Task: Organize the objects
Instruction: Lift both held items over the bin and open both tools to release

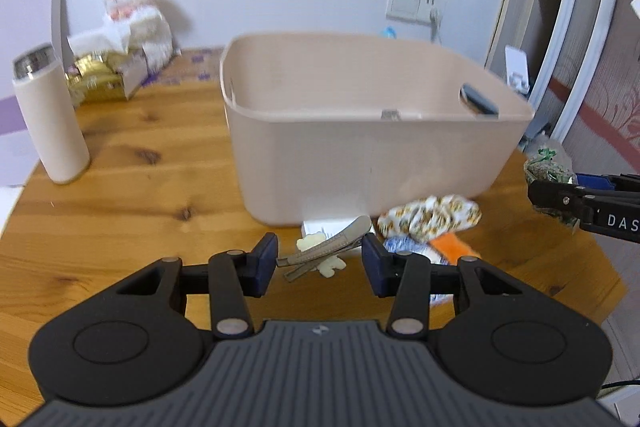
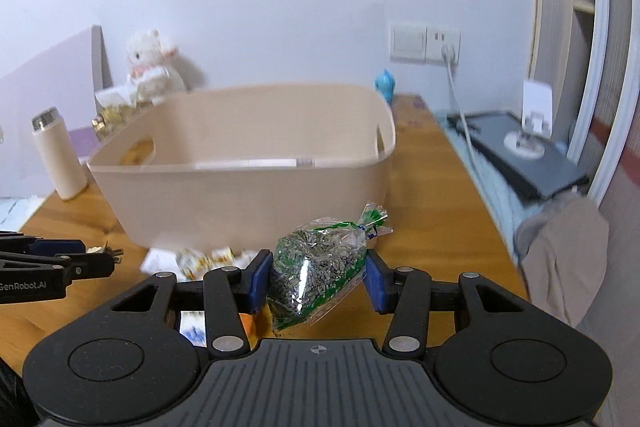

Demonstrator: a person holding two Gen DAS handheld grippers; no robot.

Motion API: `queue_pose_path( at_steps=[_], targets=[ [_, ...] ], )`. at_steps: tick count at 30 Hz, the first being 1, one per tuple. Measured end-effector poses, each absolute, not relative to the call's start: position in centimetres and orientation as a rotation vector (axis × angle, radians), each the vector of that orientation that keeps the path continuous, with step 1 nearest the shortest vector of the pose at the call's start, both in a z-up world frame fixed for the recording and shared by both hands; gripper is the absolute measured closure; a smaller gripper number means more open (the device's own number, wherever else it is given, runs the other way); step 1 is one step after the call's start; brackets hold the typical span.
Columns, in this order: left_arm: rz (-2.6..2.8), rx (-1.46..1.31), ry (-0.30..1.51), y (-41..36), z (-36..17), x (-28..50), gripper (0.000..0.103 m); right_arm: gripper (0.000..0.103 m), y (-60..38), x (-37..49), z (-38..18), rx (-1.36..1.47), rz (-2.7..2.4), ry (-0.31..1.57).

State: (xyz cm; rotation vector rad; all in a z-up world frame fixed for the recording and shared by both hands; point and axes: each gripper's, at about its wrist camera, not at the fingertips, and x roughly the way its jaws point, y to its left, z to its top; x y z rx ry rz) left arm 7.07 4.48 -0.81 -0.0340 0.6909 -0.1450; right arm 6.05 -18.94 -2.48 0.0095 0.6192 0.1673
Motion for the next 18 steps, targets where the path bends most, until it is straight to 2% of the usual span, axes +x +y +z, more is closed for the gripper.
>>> queue_pose_path(
  at_steps=[10, 18],
  targets=[
    [-0.123, -0.011, 0.552, 4.8, 4.3, 7.8, 0.055, 0.058, -18.8, 6.8, 1.6, -0.026, 0.167, 0.483],
    [-0.092, 0.027, 0.493, 4.2, 6.5, 11.6, 0.055, 0.058, -17.5, 9.7, 3.5, -0.050, 0.159, 0.434]
  ],
)
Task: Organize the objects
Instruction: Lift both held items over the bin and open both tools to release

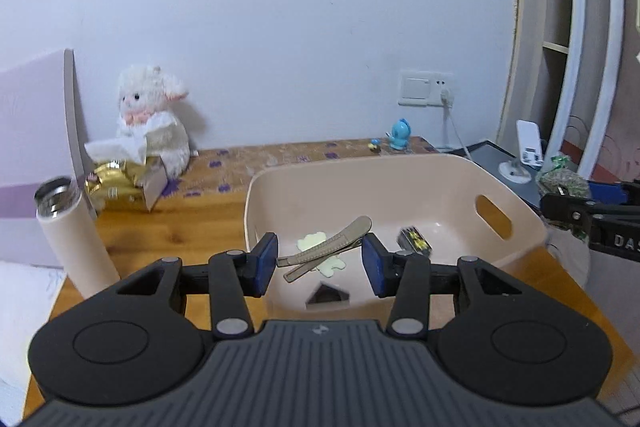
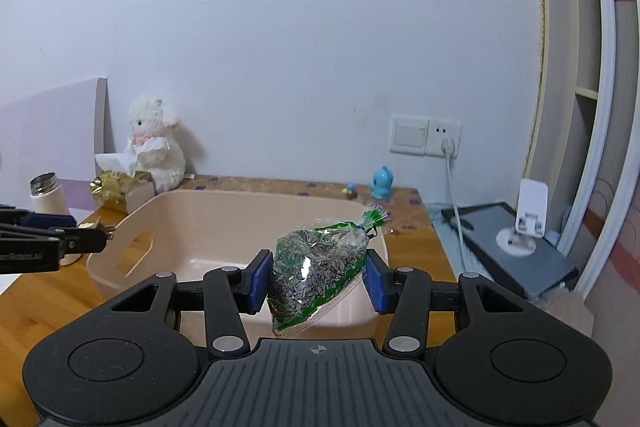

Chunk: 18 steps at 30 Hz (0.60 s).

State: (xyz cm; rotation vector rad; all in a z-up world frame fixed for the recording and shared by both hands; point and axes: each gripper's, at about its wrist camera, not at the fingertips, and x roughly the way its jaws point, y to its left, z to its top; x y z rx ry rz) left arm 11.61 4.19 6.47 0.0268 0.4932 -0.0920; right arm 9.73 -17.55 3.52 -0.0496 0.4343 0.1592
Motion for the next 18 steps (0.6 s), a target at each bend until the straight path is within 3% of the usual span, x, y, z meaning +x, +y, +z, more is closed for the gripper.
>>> queue_pose_path(
  at_steps=[18],
  targets=[
    [-0.072, 0.133, 0.686, 0.4, 0.8, 20.9, 0.055, 0.058, -14.9, 16.7, -0.3, -0.079, 0.147, 0.581]
  ],
)
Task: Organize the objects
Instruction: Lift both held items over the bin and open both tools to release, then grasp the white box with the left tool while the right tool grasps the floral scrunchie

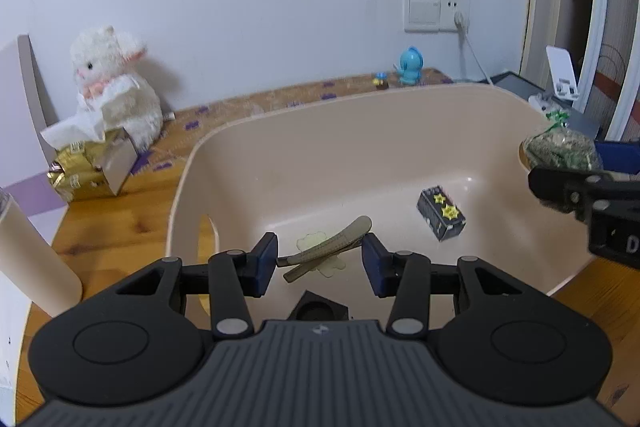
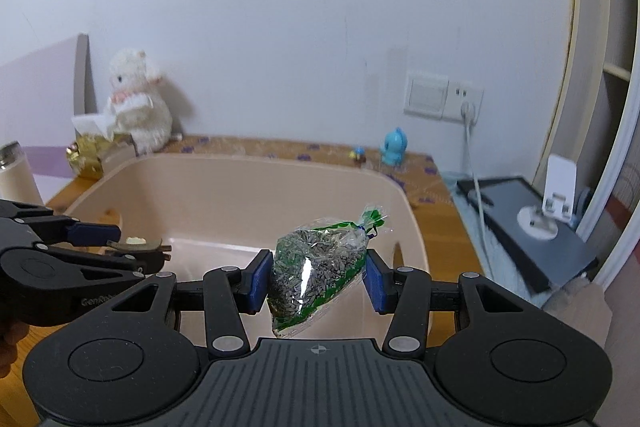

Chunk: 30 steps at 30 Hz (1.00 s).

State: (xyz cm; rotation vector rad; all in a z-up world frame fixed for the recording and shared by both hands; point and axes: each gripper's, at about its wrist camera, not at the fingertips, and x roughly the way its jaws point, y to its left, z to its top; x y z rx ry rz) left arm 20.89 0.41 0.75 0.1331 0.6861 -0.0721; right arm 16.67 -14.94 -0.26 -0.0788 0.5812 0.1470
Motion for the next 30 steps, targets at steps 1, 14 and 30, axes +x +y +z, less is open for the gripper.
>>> queue_pose_path(
  at_steps=[1, 14, 30],
  targets=[
    [-0.074, 0.133, 0.694, 0.4, 0.6, 20.9, 0.055, 0.057, -15.0, 16.9, -0.6, -0.076, 0.144, 0.594],
    [-0.049, 0.088, 0.676, 1.3, 2.5, 18.3, 0.026, 0.035, -16.1, 15.2, -0.1, -0.046, 0.134, 0.582],
    [-0.028, 0.044, 0.649, 3.3, 4.5, 12.2, 0.018, 0.029, -17.4, 8.8, 0.1, -0.023, 0.174, 0.579]
  ],
)
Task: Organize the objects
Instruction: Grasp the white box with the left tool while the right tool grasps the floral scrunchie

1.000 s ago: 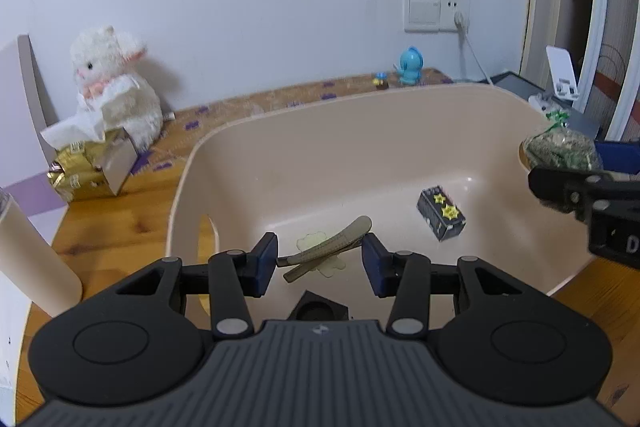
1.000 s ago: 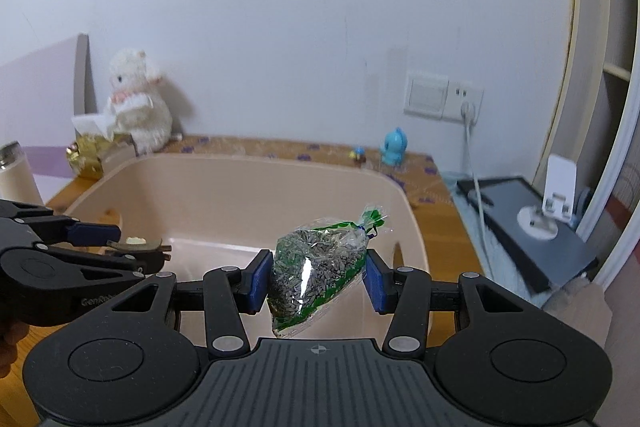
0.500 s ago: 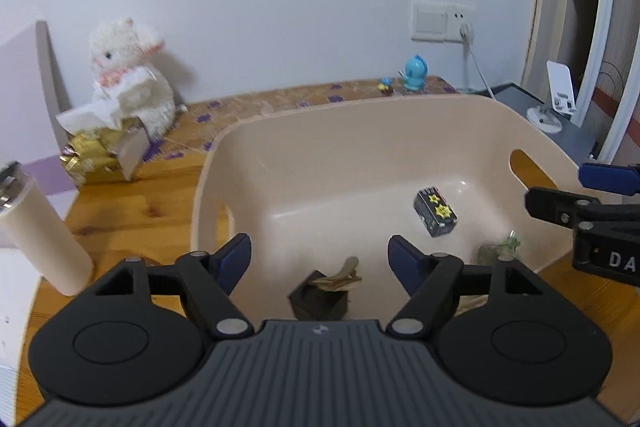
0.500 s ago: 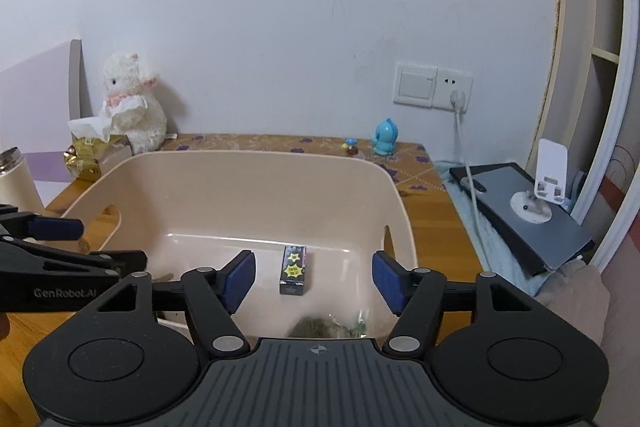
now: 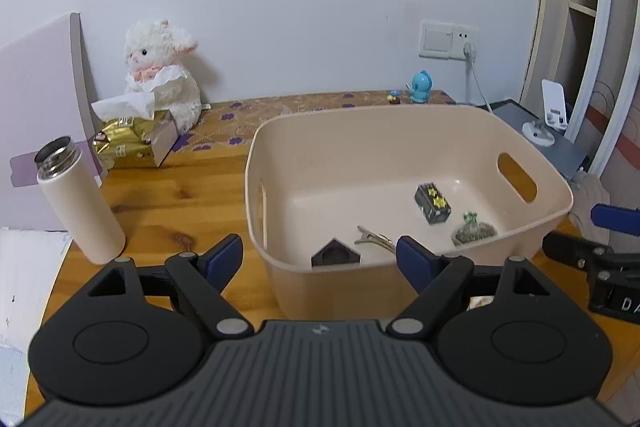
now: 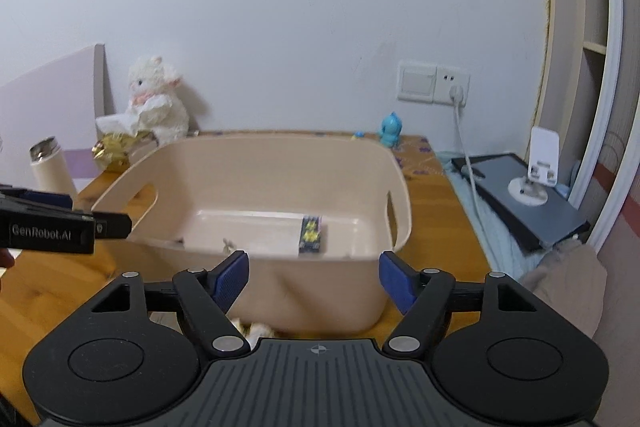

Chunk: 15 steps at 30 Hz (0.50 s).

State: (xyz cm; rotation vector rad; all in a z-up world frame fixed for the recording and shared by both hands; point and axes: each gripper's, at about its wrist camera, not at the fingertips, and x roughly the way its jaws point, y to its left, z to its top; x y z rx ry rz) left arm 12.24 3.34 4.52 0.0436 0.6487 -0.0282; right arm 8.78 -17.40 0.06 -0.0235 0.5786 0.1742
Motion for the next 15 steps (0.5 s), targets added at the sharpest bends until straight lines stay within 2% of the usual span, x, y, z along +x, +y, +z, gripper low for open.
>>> queue_pose_path(
  at_steps=[15],
  targets=[
    [-0.037, 0.031, 0.780, 3.6, -2.2, 12.4, 0.018, 0.030, -16.4, 9.3, -4.9, -0.010, 0.221, 0.715]
  ],
)
